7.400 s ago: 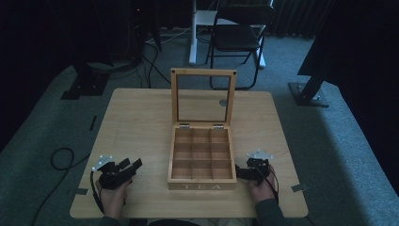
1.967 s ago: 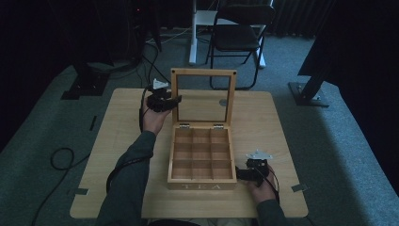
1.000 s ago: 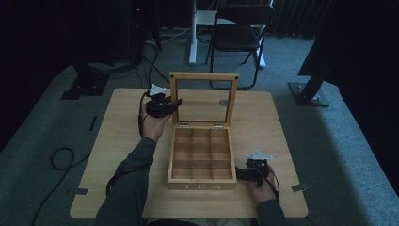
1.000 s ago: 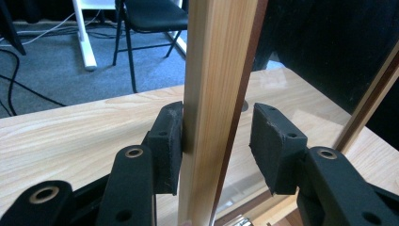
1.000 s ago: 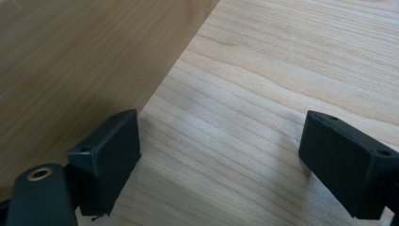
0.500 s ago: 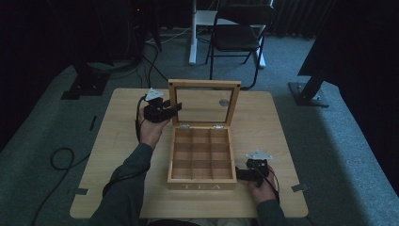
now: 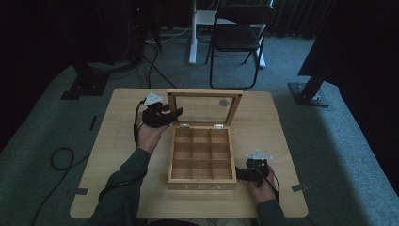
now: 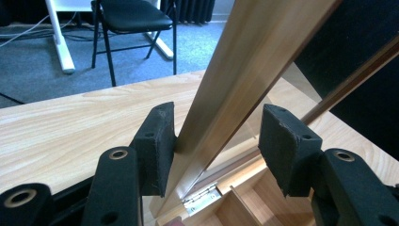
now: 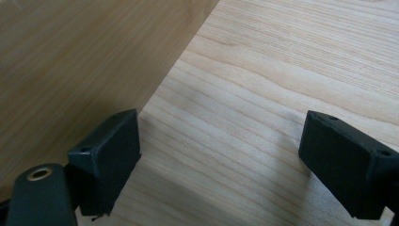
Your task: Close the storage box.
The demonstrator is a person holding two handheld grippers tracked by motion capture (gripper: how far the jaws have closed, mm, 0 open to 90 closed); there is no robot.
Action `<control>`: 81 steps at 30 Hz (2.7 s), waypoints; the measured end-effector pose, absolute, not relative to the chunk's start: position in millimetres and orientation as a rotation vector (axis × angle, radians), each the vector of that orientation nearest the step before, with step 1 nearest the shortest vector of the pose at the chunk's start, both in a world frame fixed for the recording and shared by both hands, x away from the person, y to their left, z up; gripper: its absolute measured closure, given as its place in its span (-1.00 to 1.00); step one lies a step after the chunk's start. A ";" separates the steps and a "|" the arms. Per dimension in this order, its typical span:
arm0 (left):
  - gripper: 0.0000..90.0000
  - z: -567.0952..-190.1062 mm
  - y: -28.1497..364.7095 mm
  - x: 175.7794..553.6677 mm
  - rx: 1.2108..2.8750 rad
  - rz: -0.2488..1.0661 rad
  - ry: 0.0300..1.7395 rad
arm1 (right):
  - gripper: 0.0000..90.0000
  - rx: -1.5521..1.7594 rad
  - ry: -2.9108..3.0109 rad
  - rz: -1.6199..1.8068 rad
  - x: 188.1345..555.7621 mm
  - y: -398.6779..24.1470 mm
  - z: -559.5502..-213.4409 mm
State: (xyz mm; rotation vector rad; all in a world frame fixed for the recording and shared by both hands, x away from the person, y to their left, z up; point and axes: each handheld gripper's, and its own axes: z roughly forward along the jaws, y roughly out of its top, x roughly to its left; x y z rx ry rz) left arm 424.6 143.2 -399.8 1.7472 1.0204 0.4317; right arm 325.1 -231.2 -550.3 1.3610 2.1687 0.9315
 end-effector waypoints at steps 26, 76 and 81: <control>0.06 -369.4 154.3 385.1 1.670 0.456 1.040 | -0.72 1.360 2.168 0.932 325.1 -231.2 -550.3; 0.06 -364.7 152.6 335.3 1.722 0.456 0.968 | -0.72 1.359 2.168 0.931 325.1 -231.3 -550.2; 0.05 -366.9 152.9 330.8 1.728 0.445 0.976 | -0.72 1.360 2.167 0.931 325.1 -231.2 -550.3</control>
